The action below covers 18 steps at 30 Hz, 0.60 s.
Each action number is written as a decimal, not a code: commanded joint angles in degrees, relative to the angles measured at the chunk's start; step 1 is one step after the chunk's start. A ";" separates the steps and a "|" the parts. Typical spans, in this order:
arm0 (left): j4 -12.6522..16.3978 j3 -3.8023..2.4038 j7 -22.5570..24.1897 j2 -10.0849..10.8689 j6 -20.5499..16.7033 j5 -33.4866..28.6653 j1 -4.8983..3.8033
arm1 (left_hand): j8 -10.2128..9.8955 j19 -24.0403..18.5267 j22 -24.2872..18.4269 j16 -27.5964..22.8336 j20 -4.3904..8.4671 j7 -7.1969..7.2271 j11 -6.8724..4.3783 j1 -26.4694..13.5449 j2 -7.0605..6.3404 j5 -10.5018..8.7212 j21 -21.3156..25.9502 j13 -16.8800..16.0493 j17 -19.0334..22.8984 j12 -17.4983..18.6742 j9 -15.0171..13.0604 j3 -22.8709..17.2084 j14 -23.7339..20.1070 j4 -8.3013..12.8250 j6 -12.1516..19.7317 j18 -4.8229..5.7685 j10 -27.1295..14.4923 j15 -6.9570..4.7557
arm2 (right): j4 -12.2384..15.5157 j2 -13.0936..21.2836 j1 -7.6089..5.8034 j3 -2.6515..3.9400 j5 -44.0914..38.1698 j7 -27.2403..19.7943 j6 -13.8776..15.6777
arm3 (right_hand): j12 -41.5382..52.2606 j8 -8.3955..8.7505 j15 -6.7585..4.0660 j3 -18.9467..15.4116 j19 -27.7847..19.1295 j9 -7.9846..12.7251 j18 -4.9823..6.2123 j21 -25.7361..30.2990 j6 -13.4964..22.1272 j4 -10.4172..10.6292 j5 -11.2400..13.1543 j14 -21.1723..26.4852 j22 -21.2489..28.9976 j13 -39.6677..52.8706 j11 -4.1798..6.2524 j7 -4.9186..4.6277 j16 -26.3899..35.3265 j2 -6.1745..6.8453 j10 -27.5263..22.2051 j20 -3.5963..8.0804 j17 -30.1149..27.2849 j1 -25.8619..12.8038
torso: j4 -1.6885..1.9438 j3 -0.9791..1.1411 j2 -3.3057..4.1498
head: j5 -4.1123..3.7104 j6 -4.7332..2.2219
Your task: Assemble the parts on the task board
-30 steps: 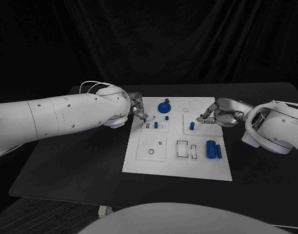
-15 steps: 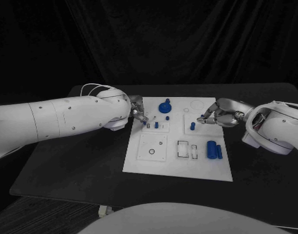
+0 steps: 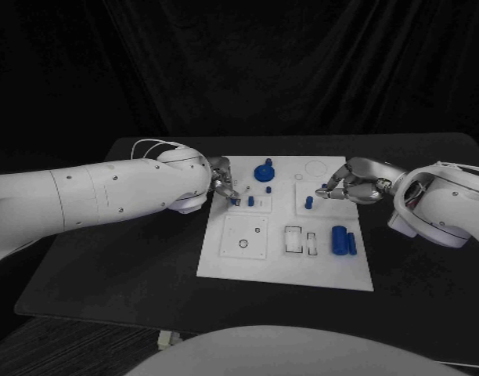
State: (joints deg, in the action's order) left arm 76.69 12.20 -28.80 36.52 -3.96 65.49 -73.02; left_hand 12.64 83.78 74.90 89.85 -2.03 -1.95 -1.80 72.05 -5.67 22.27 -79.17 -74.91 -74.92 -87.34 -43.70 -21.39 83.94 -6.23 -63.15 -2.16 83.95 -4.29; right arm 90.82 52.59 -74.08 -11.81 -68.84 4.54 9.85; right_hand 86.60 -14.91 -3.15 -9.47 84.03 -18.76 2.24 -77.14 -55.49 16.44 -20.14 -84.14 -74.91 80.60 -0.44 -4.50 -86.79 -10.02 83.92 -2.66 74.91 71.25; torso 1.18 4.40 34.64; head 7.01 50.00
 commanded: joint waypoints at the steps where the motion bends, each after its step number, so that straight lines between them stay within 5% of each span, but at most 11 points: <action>1: -0.02 -0.05 1.16 -0.18 -0.92 -0.03 0.12 | -0.23 -0.11 11.52 0.15 0.28 0.36 -0.47 0.09 0.72 0.29 0.34 -13.03 -15.08 0.24 -0.08 -0.84 6.06 0.43 -0.12 -0.52 4.16 -0.48 | 0.12 0.07 0.12 0.02 -0.06 0.77 0.48 | -0.19 -0.07 -0.44 -0.40 -0.30 0.06 0.96 0.31 -0.44 0.05 -0.14 -4.04 -10.83 1.53 0.47 0.09 0.24 -0.39 2.10 -0.14 8.02 0.01 | -0.04 -0.03 0.11 | 0.05 0.00; 18: -0.23 -0.05 1.37 -0.88 -0.76 -0.03 0.19 | -0.23 -0.10 11.52 0.15 0.29 0.35 -0.47 0.08 0.73 0.37 0.32 -13.01 -15.08 0.27 -0.11 -0.95 6.06 0.47 -0.13 -0.52 4.14 -0.49 | 0.21 0.16 0.14 0.02 -0.06 0.77 0.61 | -0.19 -0.07 -0.44 -0.40 -0.30 0.06 0.96 0.31 -0.44 0.05 -0.14 -4.04 -10.83 1.53 0.47 0.09 0.24 -0.39 2.10 -0.14 8.02 0.01 | -0.03 -0.03 0.00 | -0.06 0.00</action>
State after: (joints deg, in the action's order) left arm 76.42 12.20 -28.48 35.82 -4.36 65.51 -72.94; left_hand 12.64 83.78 74.90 89.85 -2.04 -1.82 -1.80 72.27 -5.45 22.47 -79.17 -74.91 -74.91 -87.35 -43.78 -21.39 83.94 -6.23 -63.28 -2.15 83.95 -4.29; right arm 90.90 52.68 -74.06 -11.82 -68.84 4.55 9.90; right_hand 86.59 -14.91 -3.31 -9.47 84.03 -18.76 2.24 -77.14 -55.49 16.44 -20.14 -83.96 -74.90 81.85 -0.45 -4.50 -86.79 -10.01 83.92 -2.66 74.90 71.23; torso 1.15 4.37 34.65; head 6.94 50.00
